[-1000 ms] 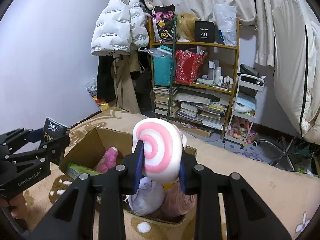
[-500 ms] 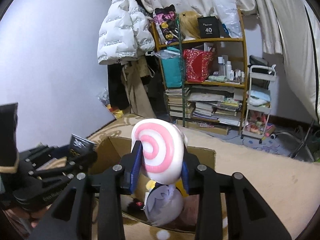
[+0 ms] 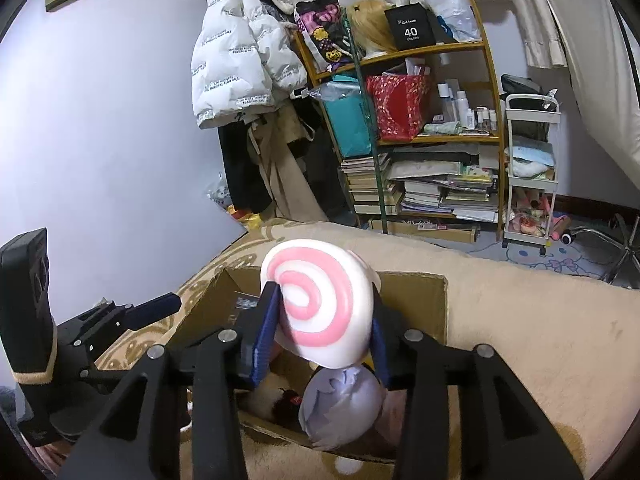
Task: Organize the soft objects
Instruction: 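Release Face tissue pack into box with left tool while right tool drops swirl cushion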
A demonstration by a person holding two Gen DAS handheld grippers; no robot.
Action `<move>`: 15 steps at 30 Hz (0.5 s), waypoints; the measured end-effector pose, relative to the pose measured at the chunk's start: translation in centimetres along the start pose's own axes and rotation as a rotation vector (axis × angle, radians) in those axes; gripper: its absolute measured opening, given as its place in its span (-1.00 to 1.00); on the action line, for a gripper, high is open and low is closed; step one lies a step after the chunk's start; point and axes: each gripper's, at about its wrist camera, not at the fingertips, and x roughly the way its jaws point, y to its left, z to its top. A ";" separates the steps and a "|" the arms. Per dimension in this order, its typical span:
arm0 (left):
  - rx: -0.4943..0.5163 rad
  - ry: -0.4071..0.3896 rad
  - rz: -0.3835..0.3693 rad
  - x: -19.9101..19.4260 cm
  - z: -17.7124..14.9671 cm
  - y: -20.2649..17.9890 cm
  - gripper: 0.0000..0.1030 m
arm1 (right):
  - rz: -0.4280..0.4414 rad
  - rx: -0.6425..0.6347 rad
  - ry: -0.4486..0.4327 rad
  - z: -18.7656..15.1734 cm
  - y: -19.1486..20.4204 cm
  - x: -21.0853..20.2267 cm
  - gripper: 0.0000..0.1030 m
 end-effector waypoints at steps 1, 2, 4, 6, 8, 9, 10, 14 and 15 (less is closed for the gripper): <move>-0.003 0.007 0.006 0.1 -0.1 0.0 0.36 | 0.001 -0.002 0.007 0.0 0.0 0.1 -0.11; -0.006 0.012 0.014 0.1 -0.2 0.1 0.37 | -0.002 -0.003 0.012 -0.1 0.0 0.1 -0.11; -0.008 0.016 0.032 0.1 -0.4 0.2 0.44 | -0.018 -0.010 0.020 -0.1 0.0 0.1 -0.10; -0.012 0.018 0.056 -0.1 -0.5 0.4 0.55 | -0.017 -0.020 0.018 0.0 0.1 0.0 -0.03; -0.020 0.010 0.075 -0.4 -0.6 0.5 0.62 | -0.009 -0.025 0.007 0.0 0.2 -0.3 0.13; -0.022 0.010 0.081 -0.6 -0.7 0.6 0.65 | -0.008 -0.027 0.002 0.1 0.2 -0.4 0.18; -0.023 0.012 0.088 -0.6 -0.8 0.6 0.68 | -0.010 -0.028 -0.004 0.1 0.2 -0.5 0.18; -0.027 0.027 0.116 -0.9 -1.3 1.0 0.74 | -0.019 -0.030 -0.008 0.2 0.1 -0.8 0.28; -0.028 0.032 0.118 -1.0 -1.4 1.1 0.74 | -0.021 -0.030 -0.007 0.2 0.1 -1.0 0.39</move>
